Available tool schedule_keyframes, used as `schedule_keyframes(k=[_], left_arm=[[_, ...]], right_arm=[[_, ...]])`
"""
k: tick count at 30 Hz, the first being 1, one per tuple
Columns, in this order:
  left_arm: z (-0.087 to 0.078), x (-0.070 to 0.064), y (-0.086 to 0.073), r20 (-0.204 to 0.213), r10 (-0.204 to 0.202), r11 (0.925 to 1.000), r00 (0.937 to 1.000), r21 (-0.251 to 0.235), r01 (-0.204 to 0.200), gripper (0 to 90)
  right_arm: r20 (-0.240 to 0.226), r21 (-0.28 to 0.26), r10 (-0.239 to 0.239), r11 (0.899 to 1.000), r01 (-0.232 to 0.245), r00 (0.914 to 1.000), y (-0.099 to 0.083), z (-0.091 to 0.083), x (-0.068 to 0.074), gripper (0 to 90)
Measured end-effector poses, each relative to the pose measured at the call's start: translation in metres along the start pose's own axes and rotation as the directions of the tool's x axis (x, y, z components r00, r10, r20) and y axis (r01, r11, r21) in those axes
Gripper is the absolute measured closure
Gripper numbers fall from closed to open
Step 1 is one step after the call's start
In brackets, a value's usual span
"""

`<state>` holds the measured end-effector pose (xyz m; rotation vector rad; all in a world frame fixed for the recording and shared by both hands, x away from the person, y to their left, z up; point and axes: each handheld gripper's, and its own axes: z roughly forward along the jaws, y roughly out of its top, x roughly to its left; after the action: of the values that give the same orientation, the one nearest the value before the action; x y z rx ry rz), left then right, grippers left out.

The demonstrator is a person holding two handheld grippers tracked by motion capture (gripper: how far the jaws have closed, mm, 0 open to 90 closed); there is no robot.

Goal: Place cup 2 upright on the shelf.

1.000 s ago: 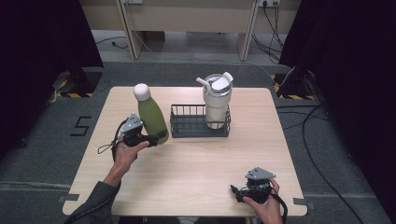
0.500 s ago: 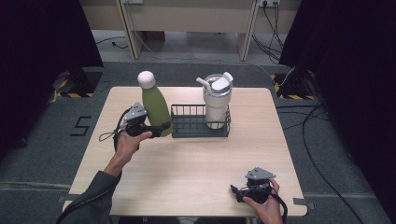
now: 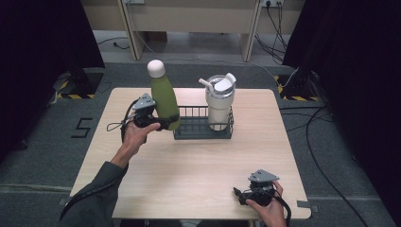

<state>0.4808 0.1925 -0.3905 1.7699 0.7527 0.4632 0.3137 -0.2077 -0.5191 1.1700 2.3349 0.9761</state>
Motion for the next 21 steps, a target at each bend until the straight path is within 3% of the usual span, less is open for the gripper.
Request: schedule_keyframes(k=[21], left_arm=[[0.043,0.006,0.017,-0.014,-0.017,0.9998,0.9998,0.009,0.017,20.3]], right_arm=[[0.001,-0.003,-0.004,1.0,0.004,1.0,0.0,0.0,0.0,9.0]])
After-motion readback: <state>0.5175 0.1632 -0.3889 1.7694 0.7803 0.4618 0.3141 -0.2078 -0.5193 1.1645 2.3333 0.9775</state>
